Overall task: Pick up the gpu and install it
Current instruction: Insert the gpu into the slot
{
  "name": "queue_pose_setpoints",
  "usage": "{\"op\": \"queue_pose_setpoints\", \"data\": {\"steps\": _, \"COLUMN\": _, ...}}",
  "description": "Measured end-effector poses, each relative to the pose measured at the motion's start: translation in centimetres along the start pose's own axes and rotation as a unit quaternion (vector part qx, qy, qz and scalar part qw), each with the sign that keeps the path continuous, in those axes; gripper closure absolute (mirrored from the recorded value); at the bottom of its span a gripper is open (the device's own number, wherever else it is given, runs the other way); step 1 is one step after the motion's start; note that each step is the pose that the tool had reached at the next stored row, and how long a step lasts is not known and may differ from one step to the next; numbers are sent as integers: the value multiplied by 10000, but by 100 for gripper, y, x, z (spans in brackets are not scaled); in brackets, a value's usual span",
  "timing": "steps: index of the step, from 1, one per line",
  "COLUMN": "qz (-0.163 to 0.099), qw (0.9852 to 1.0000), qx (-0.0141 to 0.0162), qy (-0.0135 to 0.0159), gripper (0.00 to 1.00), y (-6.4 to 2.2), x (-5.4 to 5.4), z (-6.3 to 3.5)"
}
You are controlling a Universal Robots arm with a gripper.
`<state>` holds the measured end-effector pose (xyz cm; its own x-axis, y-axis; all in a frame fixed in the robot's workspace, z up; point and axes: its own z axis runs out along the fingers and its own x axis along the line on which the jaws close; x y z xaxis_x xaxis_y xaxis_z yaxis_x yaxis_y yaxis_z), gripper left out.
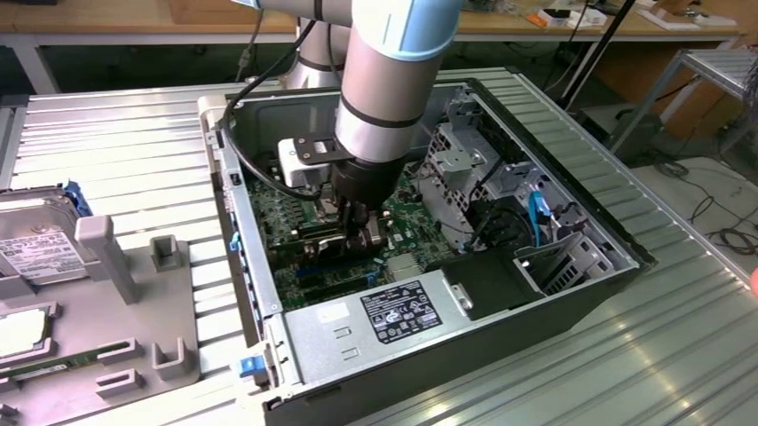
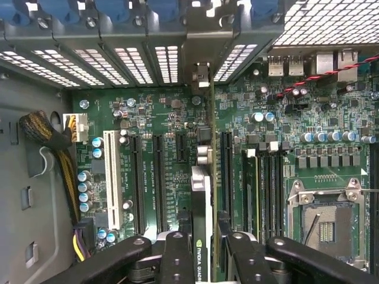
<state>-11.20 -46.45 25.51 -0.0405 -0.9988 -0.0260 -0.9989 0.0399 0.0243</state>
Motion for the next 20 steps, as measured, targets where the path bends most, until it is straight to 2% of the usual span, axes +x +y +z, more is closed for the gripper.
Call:
{"op": "queue_pose_setpoints", "data": {"steps": 6, "qz": -9, "qw": 10000, "qx": -4, "qy": -14, "gripper": 73, "y": 0, "x": -1, "z": -9}}
{"op": "queue_pose_setpoints", "data": {"steps": 12, "qz": -97, "qw": 10000, "qx": -18, "qy": -8, "gripper": 73, "y": 1, "x": -1, "z": -38}}
{"op": "queue_pose_setpoints", "data": {"steps": 20, "qz": -151, "qw": 9999, "qx": -17, "qy": -6, "gripper": 73, "y": 0, "x": 1, "z": -13}}
